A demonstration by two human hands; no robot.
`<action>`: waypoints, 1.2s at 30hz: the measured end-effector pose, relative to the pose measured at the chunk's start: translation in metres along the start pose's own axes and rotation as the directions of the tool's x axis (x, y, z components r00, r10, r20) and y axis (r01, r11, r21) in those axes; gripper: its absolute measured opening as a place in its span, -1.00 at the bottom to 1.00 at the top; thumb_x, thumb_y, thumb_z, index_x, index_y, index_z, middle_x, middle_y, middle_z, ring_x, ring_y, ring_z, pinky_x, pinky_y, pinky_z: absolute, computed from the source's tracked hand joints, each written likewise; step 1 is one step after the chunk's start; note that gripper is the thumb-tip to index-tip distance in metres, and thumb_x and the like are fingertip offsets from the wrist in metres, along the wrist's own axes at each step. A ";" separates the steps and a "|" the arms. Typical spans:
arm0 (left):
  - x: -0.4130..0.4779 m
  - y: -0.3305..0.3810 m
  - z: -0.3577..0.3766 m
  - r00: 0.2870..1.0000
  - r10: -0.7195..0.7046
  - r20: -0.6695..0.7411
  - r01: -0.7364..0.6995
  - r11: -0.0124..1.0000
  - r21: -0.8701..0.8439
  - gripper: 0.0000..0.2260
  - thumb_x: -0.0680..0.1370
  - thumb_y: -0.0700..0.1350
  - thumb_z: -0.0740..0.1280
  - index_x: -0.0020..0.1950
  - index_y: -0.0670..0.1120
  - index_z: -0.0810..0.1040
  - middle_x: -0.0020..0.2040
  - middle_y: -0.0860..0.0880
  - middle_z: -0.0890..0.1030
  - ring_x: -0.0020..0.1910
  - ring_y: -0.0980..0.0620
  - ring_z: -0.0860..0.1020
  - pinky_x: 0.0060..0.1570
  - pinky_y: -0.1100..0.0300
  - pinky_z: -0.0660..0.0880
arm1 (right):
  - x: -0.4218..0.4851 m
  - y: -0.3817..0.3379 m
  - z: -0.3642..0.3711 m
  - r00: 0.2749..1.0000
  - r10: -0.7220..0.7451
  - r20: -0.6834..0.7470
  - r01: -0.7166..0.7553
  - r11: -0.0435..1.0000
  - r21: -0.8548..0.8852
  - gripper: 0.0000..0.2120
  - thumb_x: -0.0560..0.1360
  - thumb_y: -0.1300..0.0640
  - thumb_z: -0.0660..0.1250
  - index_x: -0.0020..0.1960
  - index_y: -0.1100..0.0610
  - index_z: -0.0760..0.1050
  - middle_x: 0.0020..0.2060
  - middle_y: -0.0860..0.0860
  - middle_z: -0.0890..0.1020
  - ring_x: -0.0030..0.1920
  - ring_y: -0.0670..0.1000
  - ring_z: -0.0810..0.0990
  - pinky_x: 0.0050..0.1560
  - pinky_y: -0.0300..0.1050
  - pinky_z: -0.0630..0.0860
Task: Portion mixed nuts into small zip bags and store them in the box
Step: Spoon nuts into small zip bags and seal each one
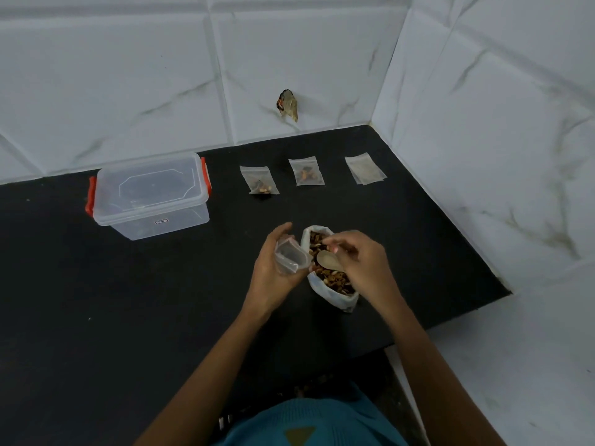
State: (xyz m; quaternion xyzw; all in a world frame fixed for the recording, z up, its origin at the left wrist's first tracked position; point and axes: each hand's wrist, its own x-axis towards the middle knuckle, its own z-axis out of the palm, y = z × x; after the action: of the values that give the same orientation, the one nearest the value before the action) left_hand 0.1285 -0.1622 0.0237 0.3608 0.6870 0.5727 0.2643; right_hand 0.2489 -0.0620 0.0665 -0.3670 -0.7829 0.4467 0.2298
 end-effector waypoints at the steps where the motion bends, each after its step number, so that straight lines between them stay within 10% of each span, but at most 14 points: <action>1: 0.000 -0.002 0.000 1.000 -0.029 0.011 0.029 1.000 -0.012 -0.28 0.35 -0.21 0.51 0.39 0.09 0.23 0.11 0.23 0.42 0.11 0.38 0.43 0.07 0.51 0.38 | 0.001 0.010 -0.004 0.997 0.070 -0.015 -0.071 0.997 -0.017 -0.81 0.50 0.34 0.26 -0.03 0.11 0.57 -0.08 -0.08 0.56 -0.07 -0.22 0.52 -0.07 -0.43 0.46; 12: -0.004 -0.029 0.011 0.993 -0.107 0.039 0.103 0.989 0.103 -0.51 0.36 -0.20 0.49 0.19 0.07 0.37 0.16 0.10 0.42 0.04 0.40 0.41 -0.07 0.57 0.37 | -0.011 0.080 -0.020 0.906 0.420 -0.044 -0.414 0.864 -0.287 -0.70 0.46 0.14 0.38 0.17 0.15 0.50 0.06 0.05 0.54 0.04 -0.01 0.52 0.05 -0.12 0.48; 21: -0.009 -0.042 0.025 0.970 -0.218 0.111 0.206 0.973 0.108 -0.45 0.37 -0.19 0.49 0.29 -0.01 0.34 0.23 0.03 0.44 0.16 0.15 0.44 -0.01 0.39 0.41 | -0.006 0.071 -0.011 0.883 0.467 -0.042 -0.441 0.857 0.265 -0.87 0.46 0.22 0.36 -0.01 0.07 0.56 -0.13 -0.06 0.60 -0.13 -0.17 0.56 -0.19 -0.36 0.49; 25: -0.011 -0.042 0.026 0.963 -0.237 0.126 0.226 0.970 0.093 -0.46 0.38 -0.17 0.49 0.26 0.04 0.33 0.21 0.06 0.45 0.17 0.15 0.45 -0.01 0.39 0.42 | -0.002 0.065 0.001 0.896 0.429 -0.112 -0.365 0.858 0.363 -0.89 0.50 0.21 0.31 -0.07 0.04 0.57 -0.19 -0.10 0.61 -0.16 -0.19 0.57 -0.24 -0.40 0.47; 36: -0.018 -0.031 0.027 0.924 -0.330 0.193 0.319 0.944 0.085 -0.50 0.40 -0.19 0.47 0.19 0.10 0.29 0.03 0.18 0.43 0.01 0.23 0.45 -0.15 0.43 0.39 | -0.016 0.064 -0.012 0.977 -0.021 -0.211 -0.004 0.993 -0.121 -0.89 0.52 0.31 0.24 -0.03 0.23 0.54 -0.19 -0.07 0.54 -0.18 -0.19 0.52 -0.14 -0.46 0.44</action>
State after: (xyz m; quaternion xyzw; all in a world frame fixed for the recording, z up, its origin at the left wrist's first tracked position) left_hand 0.1547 -0.1631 -0.0127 0.3057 0.7211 0.4628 0.4152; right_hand 0.2908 -0.0470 0.0164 -0.4223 -0.7811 0.3560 0.2911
